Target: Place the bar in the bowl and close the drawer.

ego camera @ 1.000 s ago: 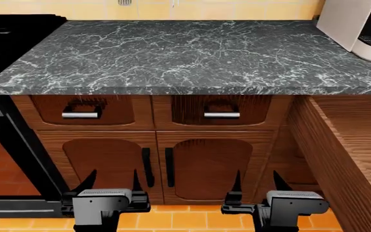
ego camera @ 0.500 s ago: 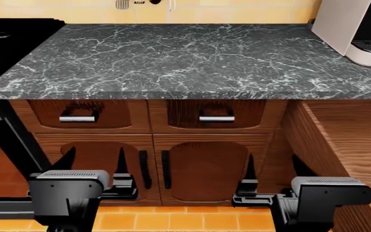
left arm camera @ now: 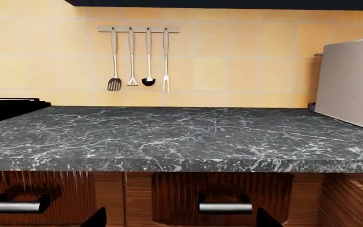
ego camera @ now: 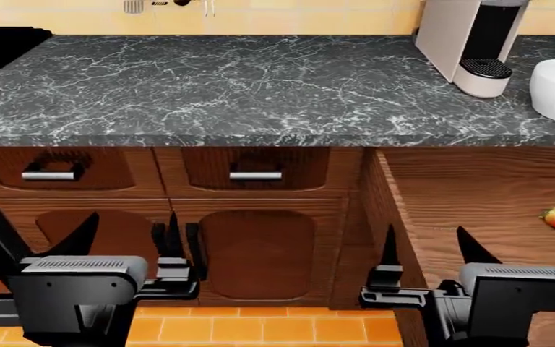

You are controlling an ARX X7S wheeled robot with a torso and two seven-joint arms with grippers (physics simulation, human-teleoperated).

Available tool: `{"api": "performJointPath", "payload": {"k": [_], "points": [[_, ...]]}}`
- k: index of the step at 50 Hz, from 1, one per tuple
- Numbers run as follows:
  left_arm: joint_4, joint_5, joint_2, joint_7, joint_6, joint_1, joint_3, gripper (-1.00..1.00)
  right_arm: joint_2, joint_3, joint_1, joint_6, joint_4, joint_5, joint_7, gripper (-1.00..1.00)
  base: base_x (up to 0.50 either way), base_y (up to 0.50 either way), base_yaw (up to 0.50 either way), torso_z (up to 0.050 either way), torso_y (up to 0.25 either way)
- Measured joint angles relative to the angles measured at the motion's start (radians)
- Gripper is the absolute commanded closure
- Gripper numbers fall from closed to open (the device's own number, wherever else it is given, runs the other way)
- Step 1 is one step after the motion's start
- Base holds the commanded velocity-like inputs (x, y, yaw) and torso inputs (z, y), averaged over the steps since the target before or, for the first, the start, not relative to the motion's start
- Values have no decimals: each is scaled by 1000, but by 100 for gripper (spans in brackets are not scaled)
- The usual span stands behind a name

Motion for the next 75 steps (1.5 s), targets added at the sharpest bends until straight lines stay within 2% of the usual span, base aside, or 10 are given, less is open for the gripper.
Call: {"api": "performJointPath", "payload": {"k": [75], "points": [[3, -59, -44, -48, 12, 5, 13, -100, 38, 19, 0, 14, -21, 66, 64, -100, -8, -500, 0, 0, 0]]}}
